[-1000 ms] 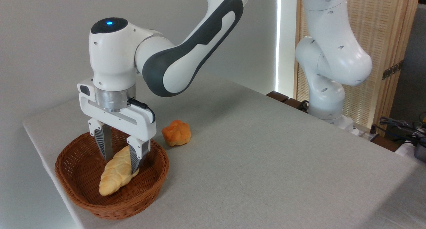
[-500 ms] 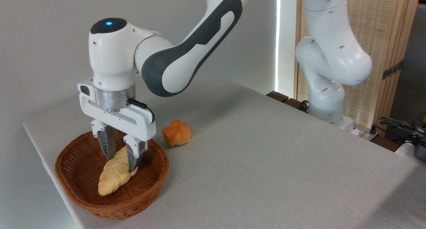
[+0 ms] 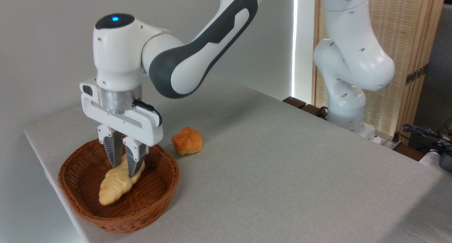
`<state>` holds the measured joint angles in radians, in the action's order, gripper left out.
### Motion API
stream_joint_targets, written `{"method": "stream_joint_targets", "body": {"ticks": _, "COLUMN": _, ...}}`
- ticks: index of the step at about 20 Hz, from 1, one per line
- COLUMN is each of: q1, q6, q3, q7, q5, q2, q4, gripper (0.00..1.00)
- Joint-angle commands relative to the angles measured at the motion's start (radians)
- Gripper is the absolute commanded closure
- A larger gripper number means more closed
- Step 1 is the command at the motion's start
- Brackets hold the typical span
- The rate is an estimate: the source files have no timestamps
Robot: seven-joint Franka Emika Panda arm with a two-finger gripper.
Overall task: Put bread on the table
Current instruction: 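Lift the croissant out of the basket and carry it beside the roll, then lower the croissant onto the table and open the gripper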
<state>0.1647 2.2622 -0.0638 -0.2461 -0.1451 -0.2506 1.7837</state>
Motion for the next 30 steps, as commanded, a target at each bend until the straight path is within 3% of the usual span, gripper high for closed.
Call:
{"method": "stream_joint_targets", "body": {"ticks": 1, "q1": -0.001, "q6": 0.007, "q3": -0.004, "q7": 0.01, "q5": 0.012, "q2": 0.074, "q4": -0.001, "gripper": 0.56}}
{"method": "stream_joint_targets", "body": {"ticks": 4, "q1": 0.001, "q6": -0.01, "q3": -0.004, "q7": 0.01, "q5": 0.012, "q2": 0.115, "q4": 0.005, "gripper": 0.55}}
{"method": "stream_joint_targets", "body": {"ticks": 8, "q1": 0.001, "q6": -0.168, "q3": -0.004, "q7": -0.015, "q5": 0.013, "q2": 0.198, "q4": 0.026, "gripper": 0.52}}
{"method": "stream_joint_targets", "body": {"ticks": 10, "q1": 0.001, "q6": -0.242, "q3": -0.004, "q7": -0.086, "q5": 0.013, "q2": 0.255, "q4": 0.066, "gripper": 0.51}}
{"method": "stream_joint_targets", "body": {"ticks": 11, "q1": 0.001, "q6": -0.278, "q3": -0.004, "q7": -0.125, "q5": 0.013, "q2": 0.281, "q4": 0.091, "gripper": 0.44}}
{"method": "stream_joint_targets", "body": {"ticks": 15, "q1": 0.012, "q6": -0.372, "q3": -0.024, "q7": -0.22, "q5": 0.013, "q2": 0.366, "q4": 0.184, "gripper": 0.41}}
{"method": "stream_joint_targets", "body": {"ticks": 17, "q1": 0.027, "q6": -0.391, "q3": -0.036, "q7": -0.248, "q5": 0.013, "q2": 0.393, "q4": 0.252, "gripper": 0.34}}
{"method": "stream_joint_targets", "body": {"ticks": 18, "q1": 0.029, "q6": -0.394, "q3": -0.048, "q7": -0.257, "q5": 0.013, "q2": 0.401, "q4": 0.279, "gripper": 0.24}}
{"method": "stream_joint_targets", "body": {"ticks": 19, "q1": 0.03, "q6": -0.403, "q3": -0.063, "q7": -0.259, "q5": 0.013, "q2": 0.401, "q4": 0.293, "gripper": 0.06}}
{"method": "stream_joint_targets", "body": {"ticks": 20, "q1": 0.029, "q6": -0.415, "q3": -0.08, "q7": -0.259, "q5": 0.013, "q2": 0.399, "q4": 0.298, "gripper": 0.01}}
{"method": "stream_joint_targets", "body": {"ticks": 30, "q1": 0.029, "q6": -0.408, "q3": -0.083, "q7": -0.26, "q5": 0.013, "q2": 0.387, "q4": 0.292, "gripper": 0.0}}
